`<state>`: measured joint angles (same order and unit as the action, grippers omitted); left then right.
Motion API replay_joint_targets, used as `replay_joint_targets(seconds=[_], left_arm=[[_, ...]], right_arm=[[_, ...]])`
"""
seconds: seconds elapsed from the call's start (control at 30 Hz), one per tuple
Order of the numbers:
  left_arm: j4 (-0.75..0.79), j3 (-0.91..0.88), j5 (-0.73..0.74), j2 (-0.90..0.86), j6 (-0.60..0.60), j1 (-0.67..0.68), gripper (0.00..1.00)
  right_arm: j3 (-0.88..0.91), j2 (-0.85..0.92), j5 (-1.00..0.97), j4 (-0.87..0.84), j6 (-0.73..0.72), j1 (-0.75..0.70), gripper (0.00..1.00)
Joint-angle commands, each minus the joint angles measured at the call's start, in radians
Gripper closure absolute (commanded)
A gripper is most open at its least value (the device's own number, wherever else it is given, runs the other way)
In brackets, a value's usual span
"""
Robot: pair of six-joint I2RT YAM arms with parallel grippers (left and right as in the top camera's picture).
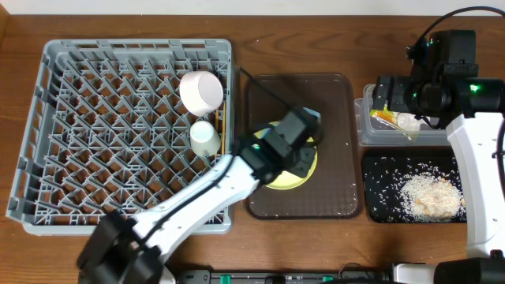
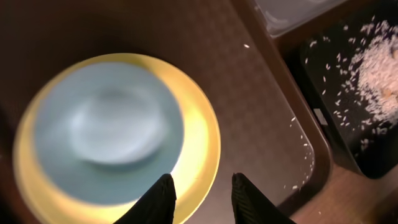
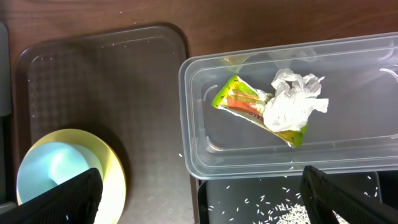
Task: Sort waste into correct bins and load items into the dishwasher rack
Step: 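Lift the blue bowl off the yellow plate and carry it to the rack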
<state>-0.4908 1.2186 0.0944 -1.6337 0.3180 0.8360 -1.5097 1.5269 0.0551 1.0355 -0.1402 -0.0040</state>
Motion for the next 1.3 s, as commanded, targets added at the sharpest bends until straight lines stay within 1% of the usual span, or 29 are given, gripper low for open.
replay_joint_targets(seconds=[0.0, 0.3, 0.4, 0.53, 0.67, 1.07, 1.2, 1.23, 1.27], left_arm=[[0.026, -0.011, -0.059, -0.072, 0.002, 0.016, 0.67], [0.131, -0.011, -0.092, -0.226, -0.010, 0.016, 0.67], [0.138, -0.011, -0.137, -0.245, -0.009, 0.016, 0.67], [0.138, -0.011, -0.156, -0.247, -0.009, 0.016, 0.67], [0.126, -0.011, -0.155, -0.247, -0.008, 0.016, 0.73], [0.103, -0.018, -0.136, -0.248, 0.002, 0.019, 0.76], [0.103, -0.020, -0.132, -0.249, 0.002, 0.019, 0.81], [0.103, -0.020, -0.132, -0.249, 0.002, 0.019, 0.87], [0.103, -0.020, -0.132, -0.249, 0.002, 0.019, 0.88]], right_arm=[[-0.005, 0.002, -0.002, 0.002, 0.011, 0.007, 0.01], [-0.005, 0.002, -0.002, 0.002, 0.011, 0.007, 0.01], [-0.005, 0.002, -0.002, 0.002, 0.011, 0.007, 0.01], [-0.005, 0.002, -0.002, 0.002, 0.011, 0.007, 0.01], [-0.005, 0.002, -0.002, 0.002, 0.011, 0.007, 0.01], [-0.005, 0.002, -0.002, 0.002, 0.011, 0.007, 0.01], [-0.005, 0.002, -0.002, 0.002, 0.010, 0.007, 0.01], [-0.005, 0.002, -0.002, 0.002, 0.010, 0.007, 0.01], [-0.005, 0.002, -0.002, 0.002, 0.011, 0.007, 0.01]])
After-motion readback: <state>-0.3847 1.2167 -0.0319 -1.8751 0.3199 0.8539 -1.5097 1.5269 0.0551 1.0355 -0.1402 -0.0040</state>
